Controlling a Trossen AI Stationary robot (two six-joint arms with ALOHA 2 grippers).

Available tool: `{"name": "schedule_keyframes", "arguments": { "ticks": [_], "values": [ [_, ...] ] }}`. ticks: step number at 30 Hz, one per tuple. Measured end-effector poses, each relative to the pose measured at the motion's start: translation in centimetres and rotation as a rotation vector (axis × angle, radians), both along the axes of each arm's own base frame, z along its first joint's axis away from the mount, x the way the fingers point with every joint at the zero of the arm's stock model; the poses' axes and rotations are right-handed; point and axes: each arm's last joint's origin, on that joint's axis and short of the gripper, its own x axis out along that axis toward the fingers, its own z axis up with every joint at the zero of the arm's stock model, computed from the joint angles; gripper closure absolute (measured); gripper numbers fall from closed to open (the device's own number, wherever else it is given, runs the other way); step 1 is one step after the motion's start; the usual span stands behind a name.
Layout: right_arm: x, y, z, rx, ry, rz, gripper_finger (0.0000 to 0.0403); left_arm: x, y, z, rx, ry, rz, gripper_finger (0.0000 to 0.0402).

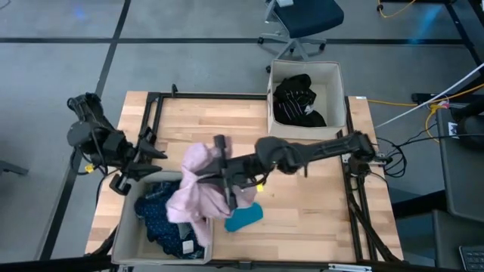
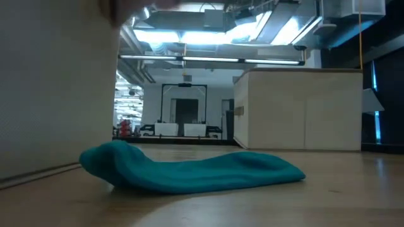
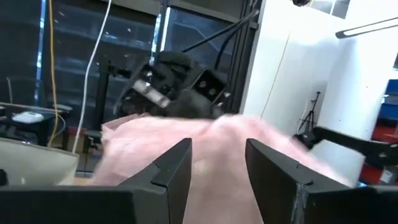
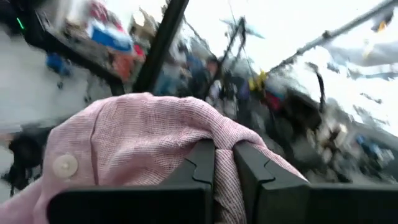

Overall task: Sort clothes
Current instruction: Put the pink polo shirt into the bottom laundry organizer

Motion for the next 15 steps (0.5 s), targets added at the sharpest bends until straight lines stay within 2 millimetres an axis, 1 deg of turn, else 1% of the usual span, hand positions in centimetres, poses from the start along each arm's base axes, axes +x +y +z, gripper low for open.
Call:
{"name": "schedule_keyframes", "arguments": {
  "ticks": [2,5,8,11,12,15],
  "values": [
    [1.1,-0.1,0.9,-0.002,-0.047,0.038,0.0376,0.0,0.1,0.0,0.015,-0.002,0.015,0.0259],
    [2.1,0.0,2.3,-0.004,-0.129,0.107,0.0376,-0.2,0.3,0.1,0.039,-0.006,0.03,0.0259],
    [3.0,0.2,3.1,-0.004,-0.208,0.151,0.0376,-0.2,0.3,0.1,0.065,-0.011,0.036,0.0259],
    [3.9,0.4,2.3,0.006,-0.266,0.153,0.0376,-0.2,0.3,0.1,0.087,-0.011,0.041,0.0259],
    [4.1,0.3,2.0,0.008,-0.255,0.152,0.0376,-0.2,0.3,0.1,0.09,-0.012,0.042,0.0259],
    [4.7,0.2,0.7,0.019,-0.119,0.144,0.0375,-0.2,0.3,0.1,0.09,-0.012,0.042,0.0259]
  ]
}}
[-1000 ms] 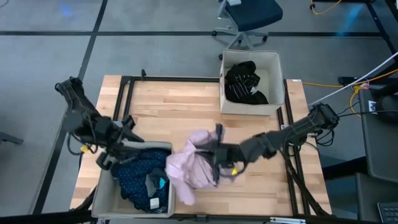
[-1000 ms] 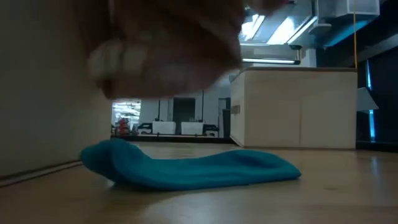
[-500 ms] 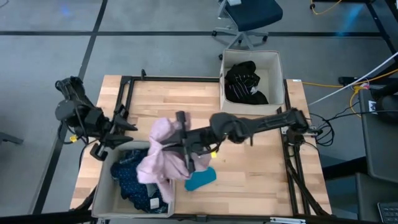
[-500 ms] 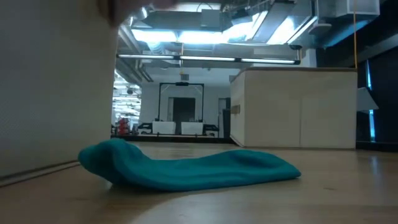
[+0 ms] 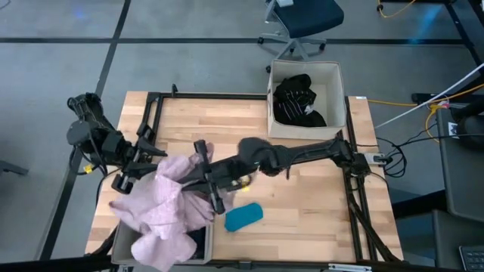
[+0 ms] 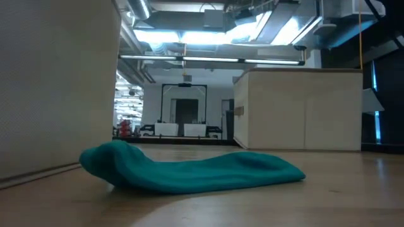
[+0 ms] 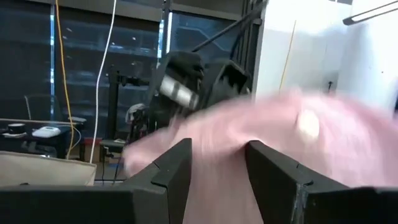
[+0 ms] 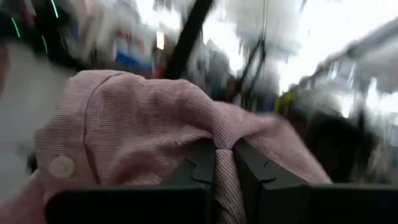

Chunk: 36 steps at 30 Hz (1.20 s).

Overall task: Sort clothes
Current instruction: Put the pink polo shirt into the bottom laundry organizer

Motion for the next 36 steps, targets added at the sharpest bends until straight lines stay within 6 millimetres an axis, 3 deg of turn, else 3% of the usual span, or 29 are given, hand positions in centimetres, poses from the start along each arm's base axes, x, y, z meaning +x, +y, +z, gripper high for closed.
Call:
{"name": "schedule_keyframes", "arguments": {
  "ticks": [8,14,18,25,30,36],
  "values": [
    [3.2,0.2,-7.8,-0.044,0.437,-0.102,0.0373,0.1,-0.2,-0.2,-0.016,0.017,-0.007,0.0259],
    [5.4,0.8,-13.4,-0.044,0.566,-0.105,0.0368,0.6,-0.8,-0.8,-0.036,0.068,-0.022,0.0259],
    [6.0,1.1,-14.9,0.038,0.622,-0.165,0.0335,1.1,-1.4,-1.9,-0.047,0.151,-0.035,0.0259],
    [5.2,1.6,-15.0,0.104,0.752,-0.136,0.0212,2.4,-2.9,-4.6,-0.062,0.348,-0.032,0.0259],
    [2.1,2.8,-11.0,0.054,0.804,-0.11,0.0161,3.5,-4.2,-6.4,-0.075,0.46,-0.005,0.0259],
    [-2.3,3.8,-6.9,0.08,0.91,-0.143,0.0146,5.0,-5.9,-8.5,-0.027,0.535,0.081,0.0259]
  ]
}}
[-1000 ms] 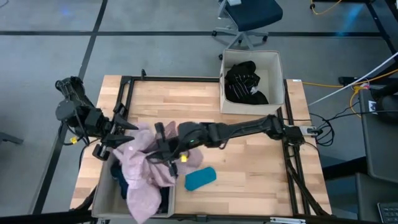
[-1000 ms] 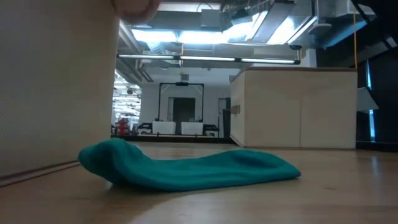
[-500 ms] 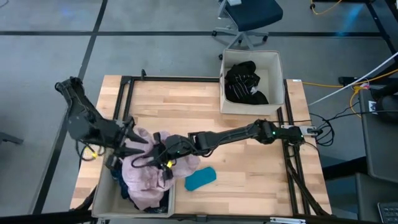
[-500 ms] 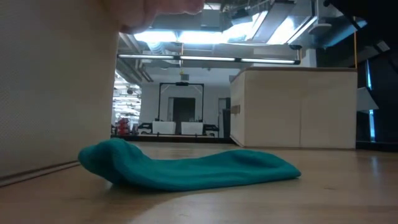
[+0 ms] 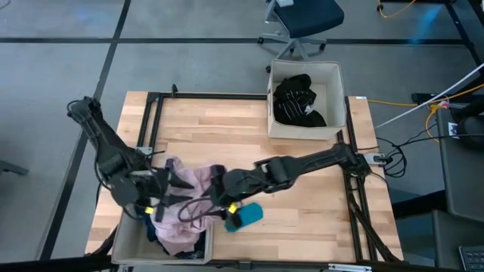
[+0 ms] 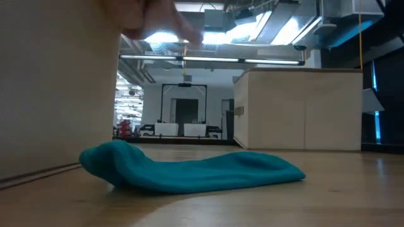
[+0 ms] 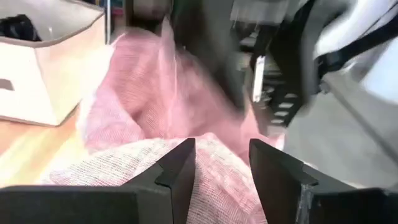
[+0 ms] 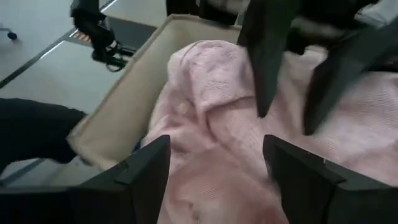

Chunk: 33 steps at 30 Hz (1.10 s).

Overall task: Sort clothes
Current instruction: Put the pink polo shirt into the bottom laundry organizer

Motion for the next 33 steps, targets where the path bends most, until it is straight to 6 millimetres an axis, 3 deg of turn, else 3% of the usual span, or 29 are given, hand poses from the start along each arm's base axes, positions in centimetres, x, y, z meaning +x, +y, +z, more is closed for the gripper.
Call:
{"name": "schedule_keyframes", "arguments": {
  "ticks": [6,9,13,17,22,27,33],
  "values": [
    [-5.2,1.4,3.5,0.005,0.104,-0.024,0.0146,1.8,-1.4,-2.8,0.03,0.11,0.063,0.0259],
    [-7.6,2.0,3.6,-0.007,0.234,-0.04,0.0146,2.2,-1.8,-4.5,-0.027,0.212,0.1,0.0259],
    [-9.7,3.2,2.0,-0.066,0.429,-0.082,0.0146,2.4,-2.3,-6.9,-0.12,0.409,0.129,0.0259],
    [-10.2,4.2,-0.8,-0.213,0.488,-0.2,0.0146,1.9,-3.0,-9.2,-0.175,0.612,0.179,0.0259],
    [-10.0,5.0,-5.8,-0.373,0.495,-0.299,0.0146,1.8,-3.9,-12.0,-0.15,0.71,0.252,0.0259],
    [-9.6,5.2,-12.1,-0.401,0.526,-0.302,0.0146,2.1,-4.8,-14.7,-0.134,0.754,0.302,0.0259],
    [-9.9,5.0,-18.2,-0.351,0.475,-0.317,0.0146,2.2,-5.3,-15.7,-0.095,0.754,0.303,0.0259]
  ]
}}
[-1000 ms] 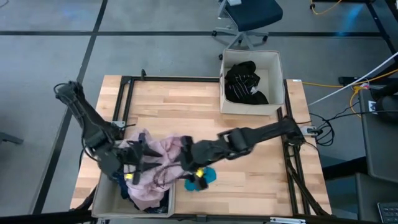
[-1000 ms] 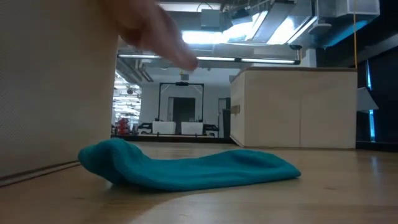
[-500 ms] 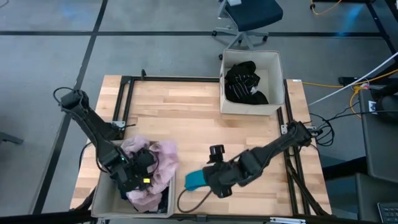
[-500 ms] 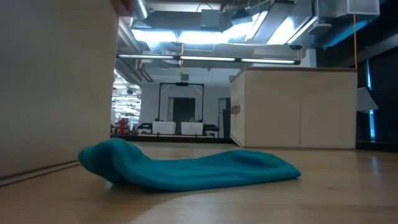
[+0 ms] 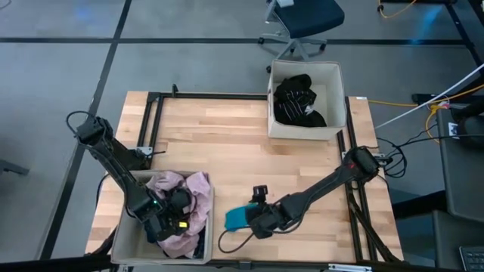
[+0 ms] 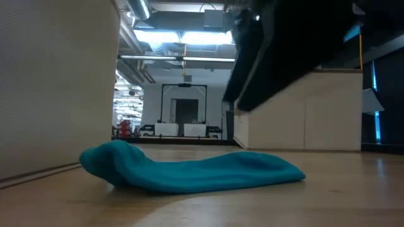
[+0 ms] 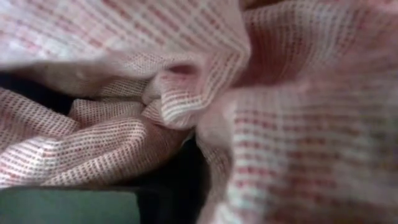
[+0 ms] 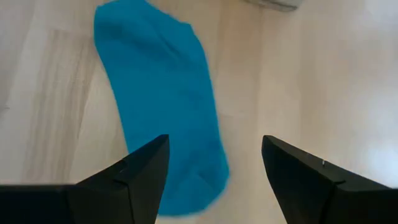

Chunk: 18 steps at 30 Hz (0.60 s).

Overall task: Sort clothes
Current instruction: Put the pink polo shirt into the bottom laundry organizer

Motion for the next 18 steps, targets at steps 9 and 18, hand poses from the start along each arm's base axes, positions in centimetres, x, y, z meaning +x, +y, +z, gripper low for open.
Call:
{"name": "schedule_keyframes", "arguments": {
  "ticks": [9,18],
  "values": [
    [0.1,0.1,-3.0,0.121,-0.143,0.005,0.0146,-0.6,0.7,4.7,-0.089,-0.071,-0.096,0.0259],
    [0.9,0.1,-3.3,0.102,-0.215,-0.005,0.0146,-2.2,3.0,10.2,-0.186,-0.274,-0.147,0.0259]
  ]
}}
